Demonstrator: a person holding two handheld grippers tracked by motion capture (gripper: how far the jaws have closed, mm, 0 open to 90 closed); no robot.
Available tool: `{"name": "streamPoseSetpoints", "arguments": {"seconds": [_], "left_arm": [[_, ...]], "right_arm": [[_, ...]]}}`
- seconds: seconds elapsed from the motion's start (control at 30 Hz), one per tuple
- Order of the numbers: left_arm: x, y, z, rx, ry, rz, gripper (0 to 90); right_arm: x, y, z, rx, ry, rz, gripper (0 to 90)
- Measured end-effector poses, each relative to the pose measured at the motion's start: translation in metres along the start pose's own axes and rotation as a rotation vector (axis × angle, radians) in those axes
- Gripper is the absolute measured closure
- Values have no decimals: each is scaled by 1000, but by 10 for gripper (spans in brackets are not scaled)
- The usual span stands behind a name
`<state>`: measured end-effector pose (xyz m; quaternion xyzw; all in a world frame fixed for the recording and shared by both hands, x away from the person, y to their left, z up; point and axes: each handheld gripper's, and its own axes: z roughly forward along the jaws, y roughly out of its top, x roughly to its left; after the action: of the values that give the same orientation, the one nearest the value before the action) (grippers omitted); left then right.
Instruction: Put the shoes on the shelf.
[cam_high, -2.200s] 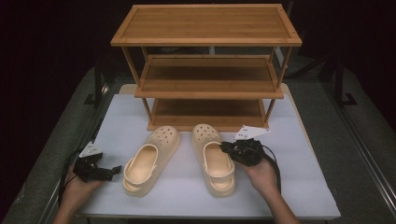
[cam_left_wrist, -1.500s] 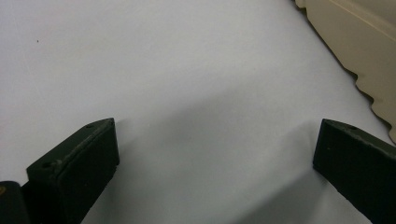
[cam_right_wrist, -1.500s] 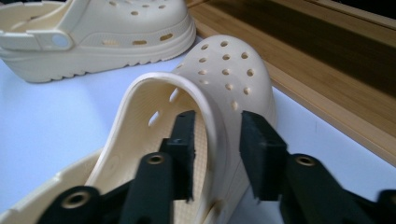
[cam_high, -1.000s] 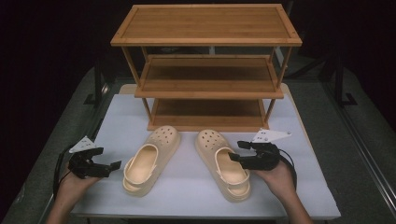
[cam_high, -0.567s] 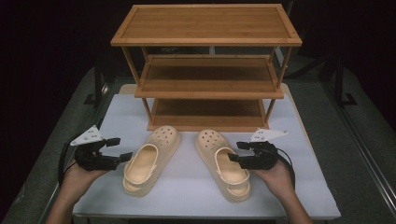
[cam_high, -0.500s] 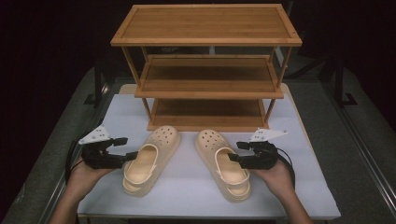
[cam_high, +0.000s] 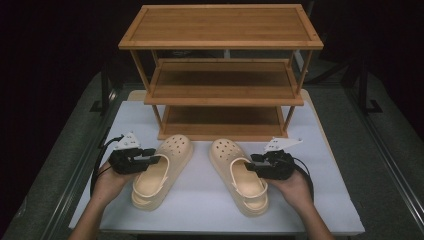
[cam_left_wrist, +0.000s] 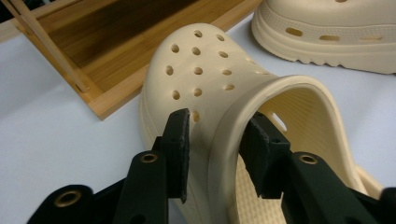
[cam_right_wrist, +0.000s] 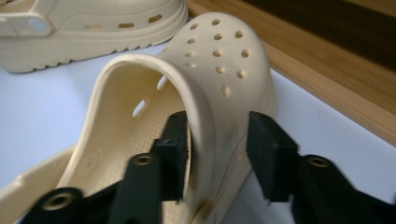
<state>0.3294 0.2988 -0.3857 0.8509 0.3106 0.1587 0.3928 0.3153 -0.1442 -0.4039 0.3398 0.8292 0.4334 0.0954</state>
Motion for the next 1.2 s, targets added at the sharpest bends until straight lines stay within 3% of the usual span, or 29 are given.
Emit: {"name": "streamPoseSetpoints", "arguments": {"seconds": [0.2, 0.43, 0.57, 0.77, 0.9, 1.2], "left_arm": [[-8, 1, -2, 9, 90, 52, 759], [-12, 5, -2, 13, 136, 56, 792], [-12, 8, -2, 10, 152, 51, 810], [-16, 16, -4, -30, 133, 45, 830], [-18, 24, -4, -35, 134, 65, 829], [-16, 50, 15, -52, 111, 81, 829]], "right_arm": [[6, 2, -1, 0, -40, -40, 743], [8, 3, -5, -5, -102, -63, 801], [5, 4, -9, -20, -131, -47, 831], [2, 5, -14, -25, -158, -38, 837], [1, 7, -19, -38, -174, -37, 838], [-14, 24, -21, -56, -225, -28, 837]]}}
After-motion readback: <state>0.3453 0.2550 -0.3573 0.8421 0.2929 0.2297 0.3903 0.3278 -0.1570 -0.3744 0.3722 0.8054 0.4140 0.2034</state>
